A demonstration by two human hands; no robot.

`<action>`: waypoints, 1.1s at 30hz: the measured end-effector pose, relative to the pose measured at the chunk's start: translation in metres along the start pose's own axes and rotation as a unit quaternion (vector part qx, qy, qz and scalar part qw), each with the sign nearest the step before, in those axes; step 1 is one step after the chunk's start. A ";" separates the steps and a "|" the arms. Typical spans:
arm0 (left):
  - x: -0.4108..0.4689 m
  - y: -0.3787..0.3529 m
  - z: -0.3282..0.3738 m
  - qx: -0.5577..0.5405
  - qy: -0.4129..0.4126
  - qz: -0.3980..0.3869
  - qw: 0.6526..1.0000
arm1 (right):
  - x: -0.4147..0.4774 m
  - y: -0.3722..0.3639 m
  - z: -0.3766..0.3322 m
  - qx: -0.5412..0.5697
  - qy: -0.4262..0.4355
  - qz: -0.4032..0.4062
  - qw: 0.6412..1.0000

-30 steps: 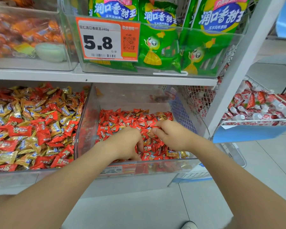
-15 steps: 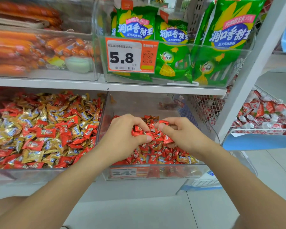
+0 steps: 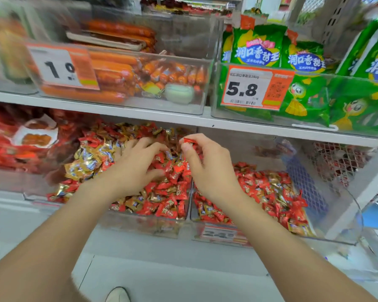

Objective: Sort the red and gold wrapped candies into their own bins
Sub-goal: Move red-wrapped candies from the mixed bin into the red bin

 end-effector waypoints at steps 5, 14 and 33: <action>-0.001 0.005 -0.024 -0.067 -0.002 -0.014 0.998 | 0.024 -0.044 -0.002 -0.017 0.069 -0.049 0.996; -0.010 0.018 -0.014 -0.056 0.039 0.000 0.998 | 0.032 -0.067 -0.017 -0.026 0.082 -0.204 0.975; -0.022 -0.039 0.160 -0.023 -0.196 -0.076 0.977 | -0.040 0.094 0.137 -0.271 -0.044 -0.363 0.890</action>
Point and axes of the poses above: each hand's wrist, its own x-axis towards the middle knuckle, its own y-axis out of the back of the hand, z = x × y, the point moved 7 cm from there along x, towards the middle knuckle, and after that the axes turned 12 degrees about z, right-handed, at the moved point
